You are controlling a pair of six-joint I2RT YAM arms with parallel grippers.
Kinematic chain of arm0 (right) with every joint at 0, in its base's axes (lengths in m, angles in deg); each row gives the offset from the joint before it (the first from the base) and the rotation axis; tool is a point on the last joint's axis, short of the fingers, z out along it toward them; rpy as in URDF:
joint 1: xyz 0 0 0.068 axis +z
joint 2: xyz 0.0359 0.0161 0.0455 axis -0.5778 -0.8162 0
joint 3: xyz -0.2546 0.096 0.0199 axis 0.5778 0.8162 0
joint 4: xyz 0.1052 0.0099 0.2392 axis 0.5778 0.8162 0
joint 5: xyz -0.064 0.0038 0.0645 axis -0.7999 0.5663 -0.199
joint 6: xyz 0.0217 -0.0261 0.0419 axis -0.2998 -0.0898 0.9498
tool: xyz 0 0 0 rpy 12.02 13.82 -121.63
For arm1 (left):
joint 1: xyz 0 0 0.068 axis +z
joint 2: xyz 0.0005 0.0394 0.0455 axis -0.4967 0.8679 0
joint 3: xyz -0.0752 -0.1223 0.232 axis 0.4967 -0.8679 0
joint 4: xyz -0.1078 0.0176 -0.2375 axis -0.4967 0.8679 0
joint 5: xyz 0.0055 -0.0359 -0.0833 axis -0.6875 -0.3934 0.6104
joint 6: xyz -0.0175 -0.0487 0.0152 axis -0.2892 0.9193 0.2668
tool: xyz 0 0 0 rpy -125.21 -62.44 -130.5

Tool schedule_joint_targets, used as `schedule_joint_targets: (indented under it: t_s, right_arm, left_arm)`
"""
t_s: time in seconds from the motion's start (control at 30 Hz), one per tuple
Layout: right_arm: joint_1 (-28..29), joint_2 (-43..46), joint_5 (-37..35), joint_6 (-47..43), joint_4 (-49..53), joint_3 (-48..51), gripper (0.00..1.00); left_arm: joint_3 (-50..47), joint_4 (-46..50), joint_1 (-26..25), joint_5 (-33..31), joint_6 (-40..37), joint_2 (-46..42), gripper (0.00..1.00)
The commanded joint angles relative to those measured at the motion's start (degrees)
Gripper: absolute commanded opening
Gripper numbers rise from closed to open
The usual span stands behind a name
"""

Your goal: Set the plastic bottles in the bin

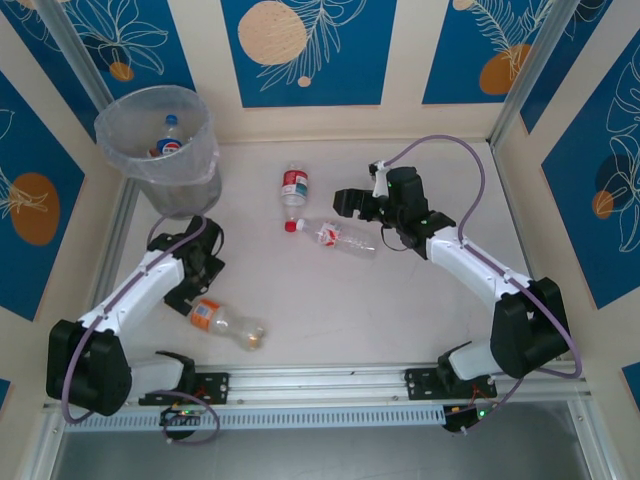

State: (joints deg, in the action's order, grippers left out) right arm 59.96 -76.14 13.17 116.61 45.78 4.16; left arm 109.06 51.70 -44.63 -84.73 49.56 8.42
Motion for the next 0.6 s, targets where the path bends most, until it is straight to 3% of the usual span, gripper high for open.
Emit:
schedule_joint_targets:
  t_s: [0.0, 0.2, 0.57]
  right_arm:
    - [0.4, 0.7, 1.6, -2.1, 2.1, -1.6, 0.92]
    - [0.5, 0.7, 1.0, -2.4, 3.3, -1.7, 0.92]
    - [0.6, 1.0, 0.1, -1.8, 3.9, -1.3, 0.92]
  left_arm:
    - [-5.2, -0.7, 2.5, 4.1, 2.5, -3.9, 0.99]
    - [-10.2, -5.1, 3.6, 7.0, 3.4, -6.7, 0.99]
    - [-12.6, -10.5, 3.6, 9.6, 4.4, -3.9, 0.95]
